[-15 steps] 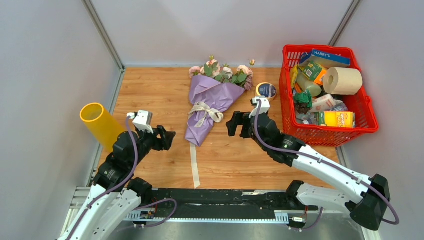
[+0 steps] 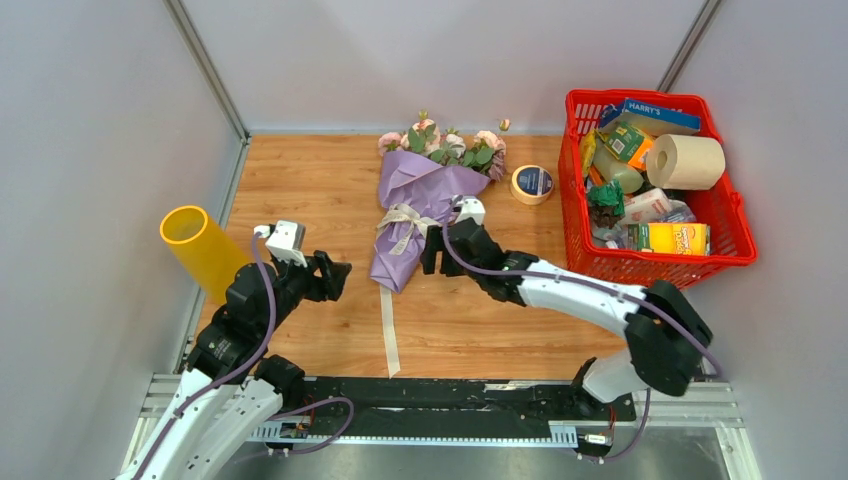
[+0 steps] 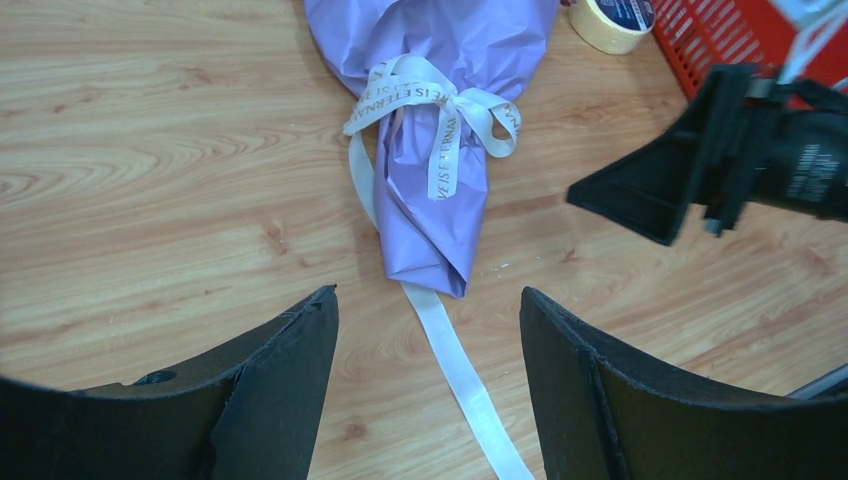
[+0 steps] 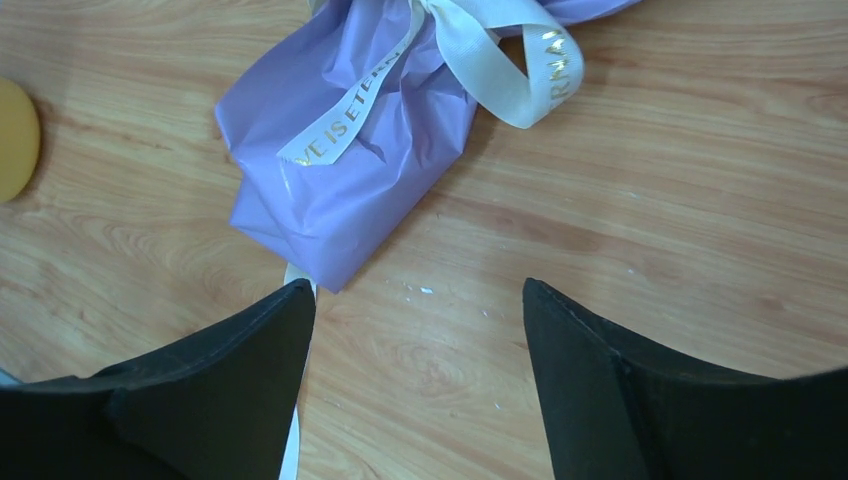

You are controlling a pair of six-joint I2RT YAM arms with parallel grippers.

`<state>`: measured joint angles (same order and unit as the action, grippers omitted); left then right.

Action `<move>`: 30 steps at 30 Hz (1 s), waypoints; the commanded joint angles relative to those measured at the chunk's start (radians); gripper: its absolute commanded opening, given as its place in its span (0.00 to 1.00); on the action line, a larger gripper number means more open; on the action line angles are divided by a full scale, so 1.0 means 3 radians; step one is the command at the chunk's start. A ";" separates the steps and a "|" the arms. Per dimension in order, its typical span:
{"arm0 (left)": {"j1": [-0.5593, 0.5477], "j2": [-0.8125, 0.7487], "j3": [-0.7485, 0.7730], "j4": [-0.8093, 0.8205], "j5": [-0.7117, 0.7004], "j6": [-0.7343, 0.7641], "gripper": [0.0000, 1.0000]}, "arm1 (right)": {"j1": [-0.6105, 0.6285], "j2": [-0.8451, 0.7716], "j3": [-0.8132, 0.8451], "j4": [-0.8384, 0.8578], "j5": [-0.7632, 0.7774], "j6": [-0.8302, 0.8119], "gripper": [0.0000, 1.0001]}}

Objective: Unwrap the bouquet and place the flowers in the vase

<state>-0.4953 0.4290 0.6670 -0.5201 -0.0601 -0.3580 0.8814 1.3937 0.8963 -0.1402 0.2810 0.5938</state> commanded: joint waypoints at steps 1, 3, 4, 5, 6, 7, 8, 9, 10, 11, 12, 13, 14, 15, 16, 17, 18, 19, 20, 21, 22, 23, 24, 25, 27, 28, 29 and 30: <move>-0.0011 0.0017 0.0057 0.0092 0.0052 0.0002 0.74 | 0.0007 0.0527 0.0340 0.0437 -0.0088 0.0291 0.76; -0.0006 0.0043 0.0062 0.0072 0.0037 -0.0003 0.74 | 0.0007 0.0763 0.0458 0.0579 -0.0108 0.0418 0.73; -0.0006 0.0058 0.0067 0.0072 0.0037 -0.0003 0.74 | 0.0007 0.0875 0.0519 0.0630 -0.0108 0.0485 0.70; -0.0011 0.0058 0.0078 0.0052 0.0021 -0.0003 0.74 | 0.0002 0.0968 0.0571 0.0651 -0.0108 0.0571 0.68; -0.0006 0.0063 0.0083 0.0052 0.0021 -0.0003 0.74 | 0.0007 0.1065 0.0617 0.0662 -0.0103 0.0638 0.67; -0.0006 0.0063 0.0083 0.0052 0.0026 -0.0003 0.74 | 0.0007 0.1157 0.0663 0.0667 -0.0093 0.0715 0.66; -0.0011 0.0063 0.0083 0.0046 0.0031 -0.0003 0.74 | 0.0007 0.1229 0.0709 0.0682 -0.0108 0.0751 0.66; -0.0006 0.0068 0.0083 0.0041 0.0026 -0.0003 0.74 | 0.0007 0.1300 0.0740 0.0707 -0.0154 0.0746 0.66; -0.0006 0.0068 0.0083 0.0046 0.0026 -0.0003 0.74 | 0.0007 0.1352 0.0760 0.0718 -0.0164 0.0746 0.66; -0.0006 0.0063 0.0083 0.0046 0.0021 0.0002 0.74 | 0.0007 0.1393 0.0755 0.0733 -0.0164 0.0771 0.66; -0.0006 0.0063 0.0078 0.0051 0.0016 -0.0003 0.74 | 0.0007 0.1423 0.0740 0.0753 -0.0154 0.0792 0.66; -0.0011 0.0058 0.0073 0.0062 0.0021 0.0002 0.74 | 0.0007 0.1444 0.0715 0.0794 -0.0149 0.0817 0.65; -0.0006 0.0063 0.0067 0.0067 0.0026 0.0007 0.73 | 0.0007 0.1464 0.0694 0.0810 -0.0149 0.0853 0.64; -0.0006 0.0068 0.0067 0.0077 0.0037 0.0007 0.74 | 0.0007 0.1490 0.0689 0.0810 -0.0149 0.0874 0.63; -0.0011 0.0073 0.0067 0.0077 0.0042 0.0007 0.73 | 0.0007 0.1510 0.0679 0.0810 -0.0159 0.0899 0.63; -0.0006 0.0078 0.0067 0.0072 0.0047 0.0012 0.73 | 0.0007 0.1531 0.0669 0.0810 -0.0169 0.0915 0.63; -0.0011 0.0089 0.0072 0.0067 0.0047 0.0007 0.73 | 0.0007 0.1551 0.0648 0.0810 -0.0175 0.0935 0.62; -0.0011 0.0094 0.0072 0.0062 0.0042 0.0007 0.73 | 0.0007 0.1567 0.0633 0.0810 -0.0180 0.0951 0.61; -0.0006 0.0104 0.0078 0.0052 0.0037 0.0007 0.73 | 0.0007 0.1577 0.0617 0.0810 -0.0185 0.0961 0.60; -0.0006 0.0104 0.0078 0.0052 0.0032 0.0007 0.73 | 0.0002 0.1592 0.0607 0.0810 -0.0190 0.0976 0.57; -0.0011 0.0114 0.0078 0.0031 0.0006 0.0002 0.73 | 0.0002 0.1598 0.0592 0.0810 -0.0190 0.0971 0.54; -0.0011 0.0129 0.0078 0.0026 -0.0004 -0.0013 0.73 | 0.0007 0.1598 0.0582 0.0805 -0.0190 0.0976 0.51; -0.0011 0.0135 0.0083 0.0016 -0.0030 -0.0018 0.73 | 0.0007 0.1598 0.0556 0.0805 -0.0175 0.0991 0.46; -0.0011 0.0155 0.0078 0.0011 -0.0035 -0.0044 0.73 | 0.0007 0.1598 0.0541 0.0800 -0.0149 0.1007 0.42; -0.0006 0.0196 0.0083 0.0000 -0.0035 -0.0085 0.72 | -0.0003 0.1598 0.0505 0.0759 -0.0098 0.1053 0.38; -0.0011 0.0206 0.0098 -0.0020 -0.0025 -0.0115 0.71 | 0.0002 0.1593 0.0490 0.0744 -0.0078 0.1058 0.36; -0.0006 0.0237 0.0108 -0.0035 -0.0025 -0.0156 0.70 | -0.0003 0.1587 0.0469 0.0733 -0.0072 0.1068 0.33; -0.0011 0.0242 0.0108 -0.0056 -0.0035 -0.0278 0.69 | -0.0003 0.1572 0.0454 0.0723 -0.0067 0.1063 0.29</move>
<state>-0.4953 0.4828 0.6670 -0.5240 -0.0620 -0.3725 0.8810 1.8629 1.0542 0.0654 0.2375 0.8749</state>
